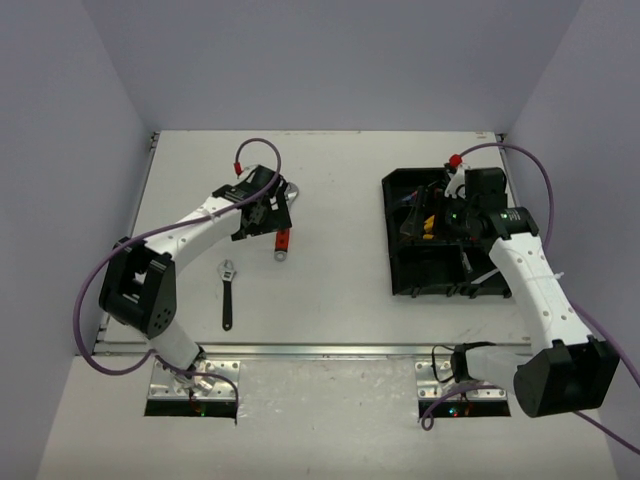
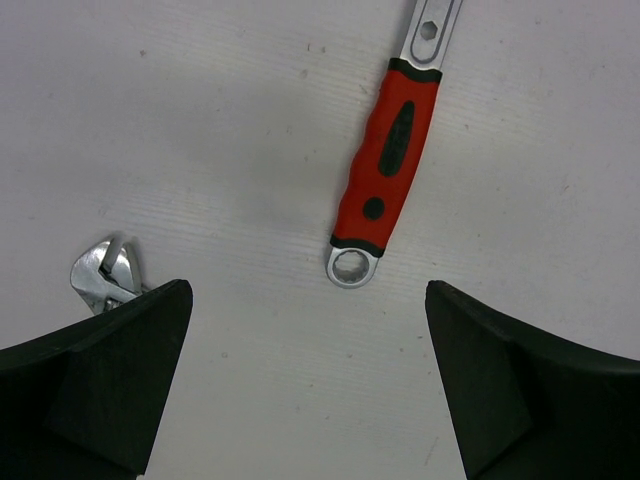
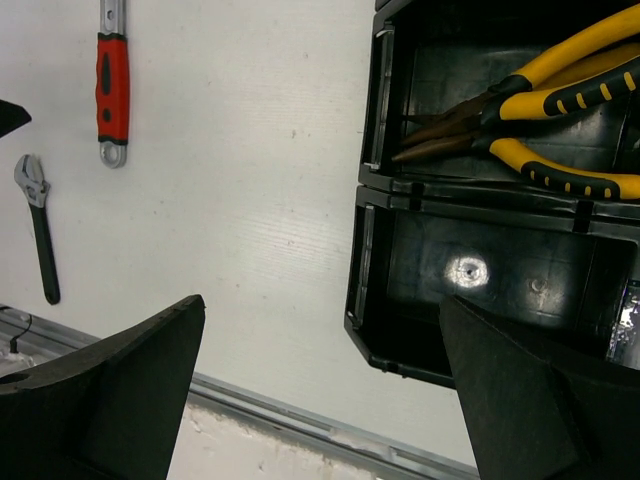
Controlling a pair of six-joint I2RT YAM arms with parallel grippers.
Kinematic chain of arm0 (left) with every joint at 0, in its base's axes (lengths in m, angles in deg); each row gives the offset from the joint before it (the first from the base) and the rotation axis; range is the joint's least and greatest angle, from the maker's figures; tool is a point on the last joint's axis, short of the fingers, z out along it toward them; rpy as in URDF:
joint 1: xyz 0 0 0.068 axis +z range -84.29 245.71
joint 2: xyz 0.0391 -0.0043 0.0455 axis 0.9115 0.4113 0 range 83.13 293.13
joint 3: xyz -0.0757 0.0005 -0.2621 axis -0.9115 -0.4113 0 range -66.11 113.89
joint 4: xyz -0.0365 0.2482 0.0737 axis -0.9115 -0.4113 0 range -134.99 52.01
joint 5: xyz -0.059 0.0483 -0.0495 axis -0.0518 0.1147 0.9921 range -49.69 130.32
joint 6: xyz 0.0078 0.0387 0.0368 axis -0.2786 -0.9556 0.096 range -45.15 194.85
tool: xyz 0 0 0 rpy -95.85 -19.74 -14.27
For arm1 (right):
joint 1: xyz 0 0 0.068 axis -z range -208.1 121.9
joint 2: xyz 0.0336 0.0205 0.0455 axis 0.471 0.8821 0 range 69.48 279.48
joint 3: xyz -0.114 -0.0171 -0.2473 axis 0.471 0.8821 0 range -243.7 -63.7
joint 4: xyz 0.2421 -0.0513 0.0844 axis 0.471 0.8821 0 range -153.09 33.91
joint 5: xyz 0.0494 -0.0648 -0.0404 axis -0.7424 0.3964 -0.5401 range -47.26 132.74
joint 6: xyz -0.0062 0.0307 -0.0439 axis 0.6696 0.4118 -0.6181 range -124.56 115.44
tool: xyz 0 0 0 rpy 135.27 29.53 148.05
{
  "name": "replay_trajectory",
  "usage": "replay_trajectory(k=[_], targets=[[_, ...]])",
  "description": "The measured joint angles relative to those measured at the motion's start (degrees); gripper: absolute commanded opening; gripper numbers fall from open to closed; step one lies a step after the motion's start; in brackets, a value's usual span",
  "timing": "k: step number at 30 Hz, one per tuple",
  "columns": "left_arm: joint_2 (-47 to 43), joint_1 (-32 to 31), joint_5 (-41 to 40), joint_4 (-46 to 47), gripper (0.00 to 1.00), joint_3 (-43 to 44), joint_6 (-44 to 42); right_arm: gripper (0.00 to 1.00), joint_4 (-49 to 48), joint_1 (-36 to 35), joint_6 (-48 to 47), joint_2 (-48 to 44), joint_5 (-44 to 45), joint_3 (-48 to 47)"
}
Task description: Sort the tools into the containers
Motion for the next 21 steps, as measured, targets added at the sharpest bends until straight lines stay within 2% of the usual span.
replay_trajectory(k=[11, 21], targets=[[18.1, 0.3, 1.6, 0.5, 1.0, 12.7, -1.5, 0.99, -1.3, -0.2, 0.4, -3.2, -3.1, 2.5], [20.3, 0.3, 2.7, 1.6, 0.95, 12.5, -3.7, 0.99, -2.3, -0.3, 0.7, -4.3, -5.4, 4.6]])
